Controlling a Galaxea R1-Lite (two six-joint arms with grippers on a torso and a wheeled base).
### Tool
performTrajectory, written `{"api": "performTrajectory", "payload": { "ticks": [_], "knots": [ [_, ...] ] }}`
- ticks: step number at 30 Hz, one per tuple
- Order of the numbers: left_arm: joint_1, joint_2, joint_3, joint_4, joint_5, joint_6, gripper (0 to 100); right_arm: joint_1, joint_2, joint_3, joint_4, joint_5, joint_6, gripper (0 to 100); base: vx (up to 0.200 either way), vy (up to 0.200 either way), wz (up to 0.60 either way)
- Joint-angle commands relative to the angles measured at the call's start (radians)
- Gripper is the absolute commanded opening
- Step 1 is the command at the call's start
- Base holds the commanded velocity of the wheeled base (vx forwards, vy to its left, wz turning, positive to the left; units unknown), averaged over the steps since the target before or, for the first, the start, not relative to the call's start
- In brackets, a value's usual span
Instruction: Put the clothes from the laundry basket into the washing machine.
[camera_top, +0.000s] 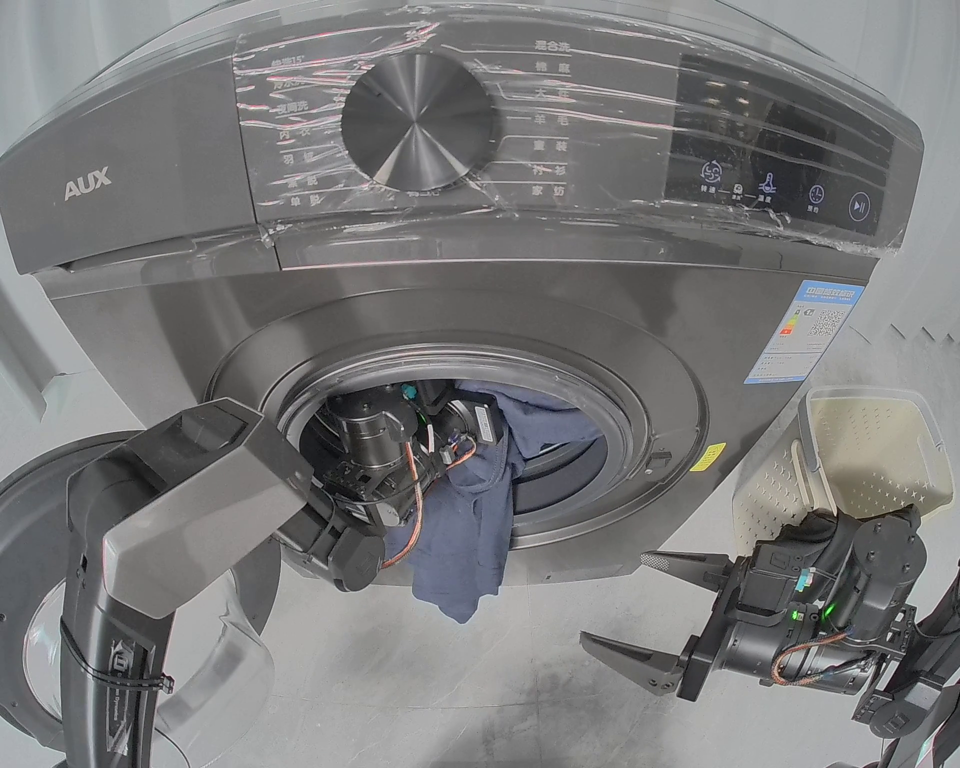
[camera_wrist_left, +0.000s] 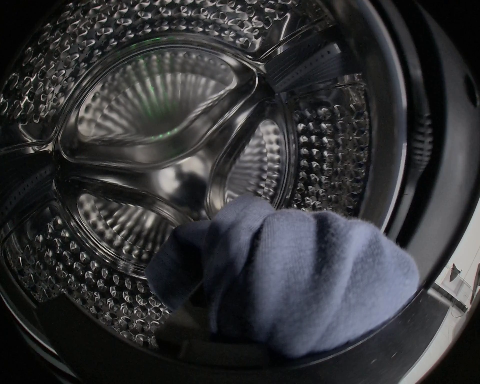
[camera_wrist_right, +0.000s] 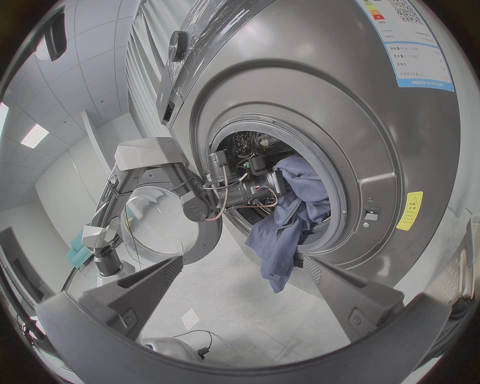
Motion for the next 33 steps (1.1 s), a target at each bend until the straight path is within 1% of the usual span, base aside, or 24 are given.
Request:
{"api": "performTrajectory", "payload": {
  "ticks": [1, 3, 4, 8, 9, 11, 14, 15, 18, 21, 24, 26, 29, 33],
  "knots": [
    [0.012, 0.073, -0.115, 0.050, 0.016, -0.001, 0, 0.002, 0.003, -0.002, -0.001, 0.001, 0.000, 100, 0.000, 0.000, 0.00],
    [0.013, 0.085, -0.150, 0.064, 0.020, -0.001, 0, 0.002, 0.003, -0.002, -0.001, 0.001, 0.000, 100, 0.000, 0.000, 0.00],
    [0.015, 0.093, -0.175, 0.073, 0.033, -0.001, 0, 0.002, 0.003, -0.002, -0.001, 0.001, 0.000, 100, 0.000, 0.000, 0.00],
    [0.027, 0.127, -0.281, 0.115, 0.112, -0.001, 0, 0.003, 0.003, -0.001, -0.001, 0.001, 0.000, 100, 0.000, 0.000, 0.00],
    [0.027, 0.133, -0.296, 0.116, 0.125, -0.001, 0, 0.003, 0.003, -0.001, -0.001, 0.001, 0.000, 100, 0.000, 0.000, 0.00],
    [0.030, 0.141, -0.313, 0.118, 0.137, -0.001, 0, 0.003, 0.003, -0.001, -0.001, 0.001, 0.000, 100, 0.000, 0.000, 0.00],
    [0.041, 0.135, -0.315, 0.121, 0.138, -0.001, 0, 0.003, 0.005, -0.001, -0.003, 0.001, 0.000, 100, 0.000, 0.000, 0.00],
    [0.044, 0.131, -0.315, 0.121, 0.138, -0.001, 100, 0.005, 0.005, -0.001, -0.001, 0.001, 0.000, 100, 0.000, 0.000, 0.00],
    [0.044, 0.125, -0.305, 0.124, 0.138, -0.010, 100, 0.003, 0.009, -0.002, -0.004, 0.001, 0.000, 100, 0.000, 0.000, 0.00],
    [0.036, 0.090, -0.262, 0.138, 0.138, -0.031, 100, 0.005, 0.011, -0.002, -0.003, 0.001, 0.000, 100, 0.000, 0.000, 0.00],
    [0.030, 0.036, -0.186, 0.185, 0.138, -0.038, 100, 0.005, 0.011, -0.002, -0.004, 0.001, 0.000, 100, 0.000, 0.000, 0.00],
    [0.027, 0.021, -0.166, 0.198, 0.138, -0.038, 100, 0.003, 0.011, -0.004, -0.006, 0.001, 0.000, 100, 0.000, 0.000, 0.00],
    [0.009, -0.050, -0.065, 0.290, 0.135, -0.038, 100, 0.005, 0.011, -0.004, -0.004, 0.001, -0.001, 100, 0.000, 0.000, 0.00],
    [-0.007, -0.105, 0.052, 0.379, 0.109, -0.036, 100, 0.005, 0.009, -0.005, -0.004, 0.001, 0.000, 100, 0.000, 0.000, 0.00]
  ]
}}
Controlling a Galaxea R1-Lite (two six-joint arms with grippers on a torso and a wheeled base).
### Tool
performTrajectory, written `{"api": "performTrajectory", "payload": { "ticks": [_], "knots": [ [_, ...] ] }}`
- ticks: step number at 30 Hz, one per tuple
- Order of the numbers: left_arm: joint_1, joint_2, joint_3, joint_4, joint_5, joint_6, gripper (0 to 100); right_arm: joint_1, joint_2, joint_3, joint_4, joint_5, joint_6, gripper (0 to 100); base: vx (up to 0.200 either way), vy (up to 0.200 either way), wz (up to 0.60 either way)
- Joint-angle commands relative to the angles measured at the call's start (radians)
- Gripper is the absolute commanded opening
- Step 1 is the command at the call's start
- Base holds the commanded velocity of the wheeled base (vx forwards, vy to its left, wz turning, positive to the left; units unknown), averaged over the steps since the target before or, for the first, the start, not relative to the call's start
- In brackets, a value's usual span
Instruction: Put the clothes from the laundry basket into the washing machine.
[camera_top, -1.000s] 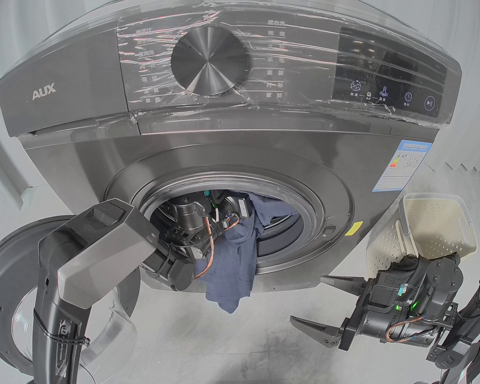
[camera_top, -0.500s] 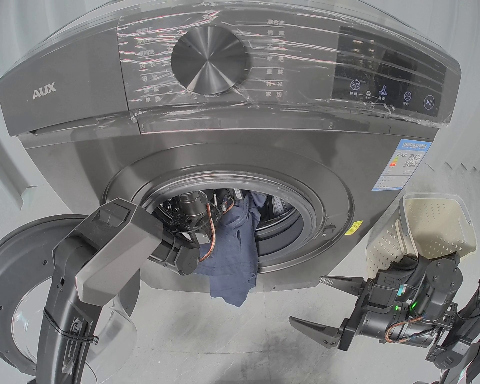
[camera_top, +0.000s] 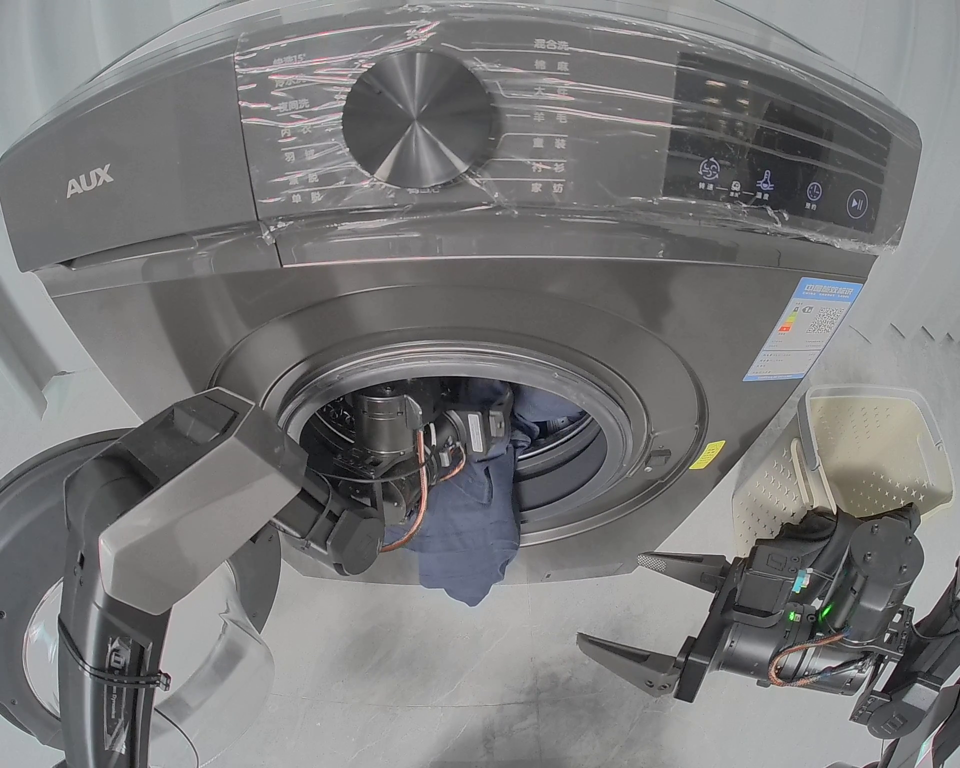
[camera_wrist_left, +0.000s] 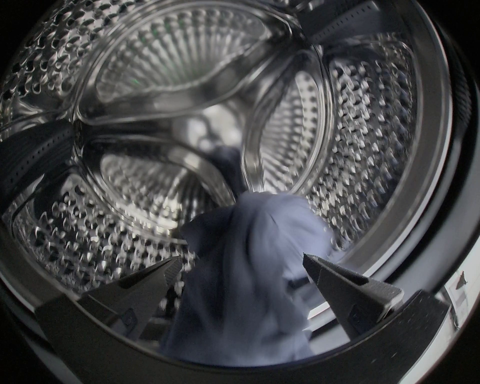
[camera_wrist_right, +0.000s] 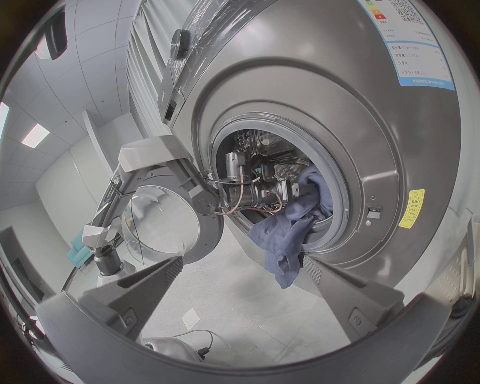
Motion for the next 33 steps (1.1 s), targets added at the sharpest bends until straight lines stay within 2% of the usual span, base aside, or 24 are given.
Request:
{"api": "performTrajectory", "payload": {
  "ticks": [1, 13, 18, 26, 27, 33],
  "knots": [
    [-0.022, -0.111, 0.145, 0.086, -0.029, 0.000, 100, 0.000, 0.001, -0.002, 0.000, 0.001, -0.001, 100, 0.000, 0.000, 0.00],
    [-0.022, -0.066, 0.194, 0.114, -0.041, 0.014, 100, 0.000, 0.002, -0.002, 0.000, 0.001, -0.001, 100, 0.000, 0.000, 0.00],
    [-0.036, -0.066, 0.223, 0.130, -0.044, 0.035, 100, 0.002, 0.002, -0.002, 0.000, 0.001, -0.001, 100, 0.000, 0.000, 0.00],
    [-0.044, -0.008, 0.192, 0.123, -0.053, 0.037, 100, 0.002, 0.001, -0.002, 0.000, 0.001, -0.001, 100, 0.000, 0.000, 0.00],
    [-0.044, -0.003, 0.189, 0.123, -0.055, 0.035, 0, 0.002, 0.001, -0.003, 0.000, 0.001, -0.001, 100, 0.000, 0.000, 0.00],
    [-0.044, 0.005, 0.168, 0.109, -0.055, 0.034, 0, 0.002, 0.002, -0.009, 0.000, 0.001, -0.001, 100, 0.000, 0.000, 0.00]
  ]
}}
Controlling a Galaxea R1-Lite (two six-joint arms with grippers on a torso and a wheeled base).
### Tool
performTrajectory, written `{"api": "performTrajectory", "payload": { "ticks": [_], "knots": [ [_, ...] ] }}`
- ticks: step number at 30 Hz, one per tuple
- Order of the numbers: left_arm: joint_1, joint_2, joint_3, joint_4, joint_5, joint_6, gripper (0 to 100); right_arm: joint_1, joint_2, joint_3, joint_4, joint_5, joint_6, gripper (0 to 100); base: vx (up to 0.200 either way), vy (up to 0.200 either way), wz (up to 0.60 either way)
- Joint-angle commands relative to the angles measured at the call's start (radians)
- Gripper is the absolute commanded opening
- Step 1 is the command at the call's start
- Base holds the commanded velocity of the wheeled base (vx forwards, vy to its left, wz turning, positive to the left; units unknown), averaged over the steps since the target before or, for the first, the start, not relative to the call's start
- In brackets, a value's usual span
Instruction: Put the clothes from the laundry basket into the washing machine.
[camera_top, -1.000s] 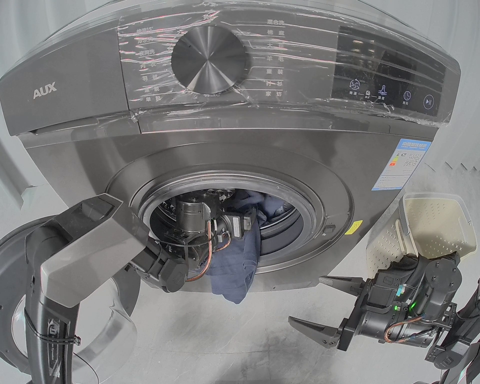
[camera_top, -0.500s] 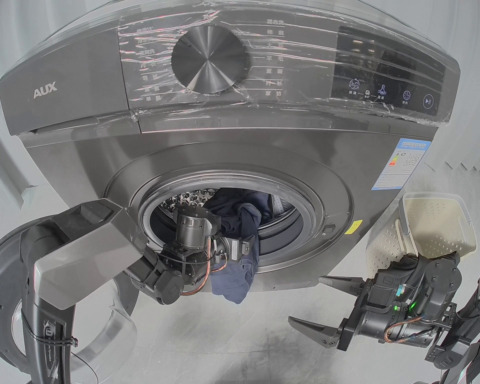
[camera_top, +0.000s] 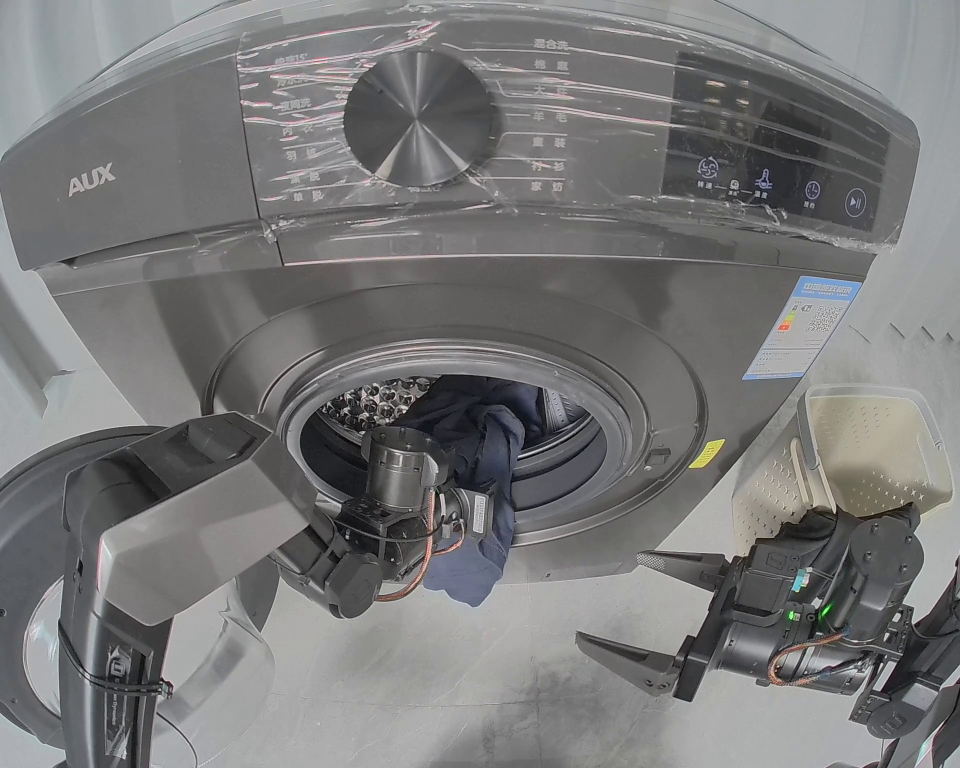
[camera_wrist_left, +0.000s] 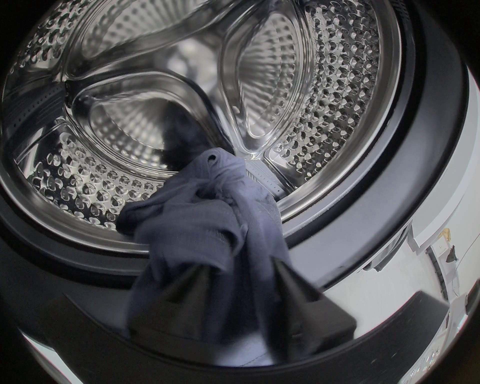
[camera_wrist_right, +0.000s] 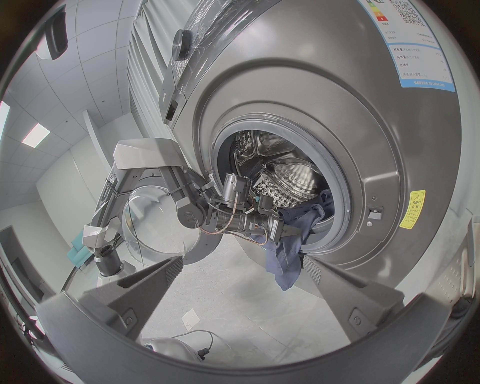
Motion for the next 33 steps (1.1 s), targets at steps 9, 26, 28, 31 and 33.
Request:
{"api": "performTrajectory", "payload": {
  "ticks": [9, 26, 28, 31, 33],
  "knots": [
    [0.029, 0.061, -0.276, -0.042, 0.059, -0.082, 0, 0.000, 0.002, -0.005, 0.000, 0.001, 0.000, 100, 0.000, 0.000, 0.00],
    [0.042, 0.187, -0.596, -0.145, 0.151, -0.111, 0, 0.000, 0.003, -0.005, -0.001, 0.002, 0.001, 100, 0.000, 0.000, 0.00],
    [0.046, 0.195, -0.628, -0.147, 0.159, -0.111, 0, 0.000, 0.003, -0.005, -0.001, 0.002, 0.001, 100, 0.000, 0.000, 0.00],
    [0.057, 0.199, -0.664, -0.147, 0.163, -0.113, 0, -0.001, 0.003, -0.005, -0.001, 0.002, 0.000, 100, 0.000, 0.000, 0.00],
    [0.063, 0.201, -0.662, -0.147, 0.163, -0.113, 0, -0.001, 0.003, -0.005, -0.001, 0.002, 0.000, 100, 0.000, 0.000, 0.00]
  ]
}}
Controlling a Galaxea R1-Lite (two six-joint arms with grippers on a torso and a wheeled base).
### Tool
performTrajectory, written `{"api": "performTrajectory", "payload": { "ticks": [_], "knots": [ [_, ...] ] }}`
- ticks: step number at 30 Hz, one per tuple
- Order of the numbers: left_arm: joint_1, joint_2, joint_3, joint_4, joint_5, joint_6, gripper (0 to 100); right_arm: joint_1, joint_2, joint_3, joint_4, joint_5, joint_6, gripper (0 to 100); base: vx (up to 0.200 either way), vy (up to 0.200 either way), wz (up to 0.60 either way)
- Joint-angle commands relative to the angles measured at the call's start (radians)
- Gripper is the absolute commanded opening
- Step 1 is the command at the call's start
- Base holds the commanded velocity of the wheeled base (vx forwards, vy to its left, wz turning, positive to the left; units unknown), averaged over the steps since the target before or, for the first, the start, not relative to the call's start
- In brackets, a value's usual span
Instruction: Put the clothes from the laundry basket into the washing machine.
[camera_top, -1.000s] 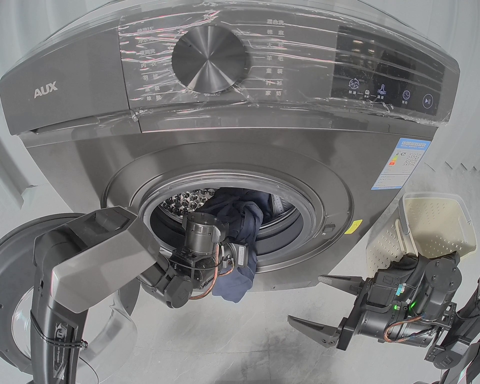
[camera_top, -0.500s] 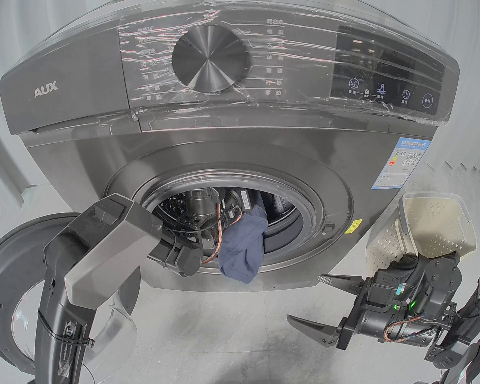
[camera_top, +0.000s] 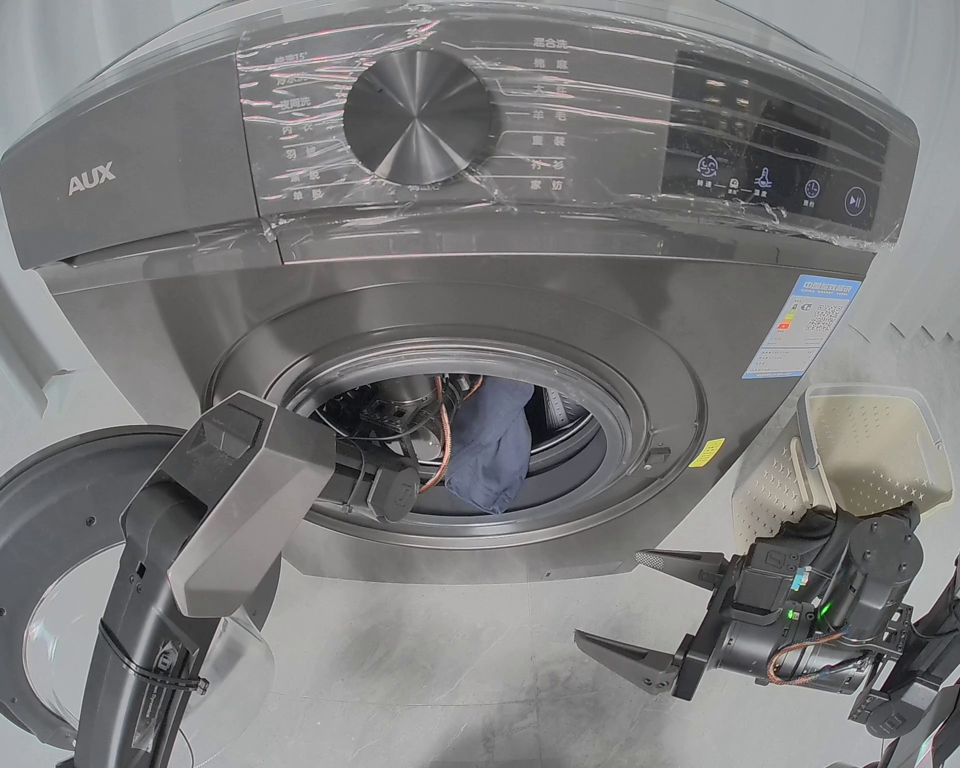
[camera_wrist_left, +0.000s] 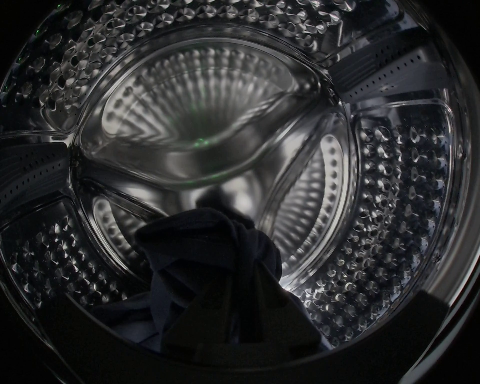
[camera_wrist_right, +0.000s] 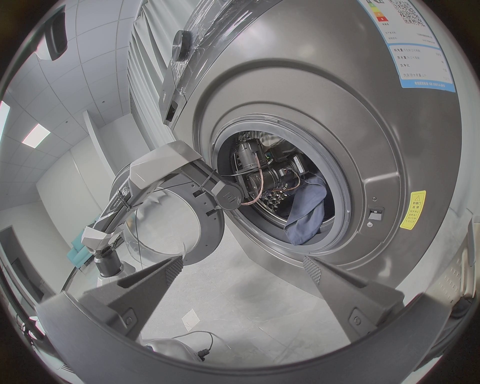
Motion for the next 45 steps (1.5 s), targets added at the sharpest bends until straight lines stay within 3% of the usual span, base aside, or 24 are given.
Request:
{"api": "performTrajectory", "payload": {
  "ticks": [1, 2, 3, 8, 9, 14, 15, 18, 19, 22, 31, 33, 34, 38, 45],
  "knots": [
    [0.012, 0.024, -0.025, 0.000, 0.004, -0.001, 0, 0.001, 0.002, 0.000, -0.001, 0.001, 0.000, 100, 0.000, 0.000, 0.00],
    [0.013, 0.024, -0.014, -0.002, 0.004, -0.002, 0, 0.001, 0.003, 0.000, -0.001, 0.001, 0.000, 100, 0.000, 0.000, 0.00],
    [0.013, 0.024, -0.005, -0.002, 0.004, -0.002, 100, -0.001, 0.008, 0.000, -0.002, 0.001, 0.000, 100, 0.000, 0.000, 0.00],
    [0.001, 0.012, 0.067, 0.013, 0.004, -0.022, 100, -0.001, 0.011, 0.000, -0.002, 0.001, 0.000, 100, 0.000, 0.000, 0.00],
    [-0.006, -0.005, 0.126, 0.035, 0.004, -0.040, 100, -0.001, 0.009, 0.000, -0.002, 0.001, 0.000, 100, 0.000, 0.000, 0.00],
    [-0.028, -0.071, 0.298, 0.072, -0.029, -0.034, 100, -0.001, 0.009, 0.000, -0.002, 0.001, 0.000, 100, 0.000, 0.000, 0.00],
    [-0.040, -0.087, 0.348, 0.073, -0.062, -0.034, 100, -0.001, 0.009, 0.000, -0.002, 0.001, 0.000, 100, 0.000, 0.000, 0.00],
    [-0.059, -0.113, 0.428, 0.073, -0.104, -0.022, 100, -0.001, 0.011, 0.000, -0.002, 0.001, 0.000, 100, 0.000, 0.000, 0.00],
    [-0.062, -0.116, 0.454, 0.070, -0.108, 0.001, 100, -0.001, 0.009, 0.000, -0.002, 0.001, 0.000, 100, 0.000, 0.000, 0.00],
    [-0.063, -0.108, 0.468, 0.064, -0.114, 0.029, 100, -0.001, 0.009, 0.000, -0.002, 0.001, 0.000, 100, 0.000, 0.000, 0.00],
    [-0.053, -0.080, 0.456, 0.069, -0.113, 0.035, 100, 0.001, 0.009, 0.000, -0.002, 0.001, 0.000, 100, 0.000, 0.000, 0.00],
    [-0.049, -0.073, 0.457, 0.072, -0.110, 0.059, 100, 0.001, 0.009, 0.000, -0.002, 0.001, 0.000, 100, 0.000, 0.000, 0.00],
    [-0.048, -0.070, 0.457, 0.070, -0.110, 0.073, 0, -0.001, 0.009, 0.000, -0.002, 0.001, 0.000, 100, 0.000, 0.000, 0.00],
    [-0.031, -0.061, 0.451, 0.070, -0.110, 0.085, 0, 0.001, 0.009, 0.000, -0.002, 0.001, 0.000, 100, 0.000, 0.000, 0.00],
    [-0.023, -0.027, 0.350, 0.061, -0.111, 0.078, 0, 0.001, 0.009, -0.009, -0.004, 0.001, 0.000, 100, 0.000, 0.000, 0.00]
  ]
}}
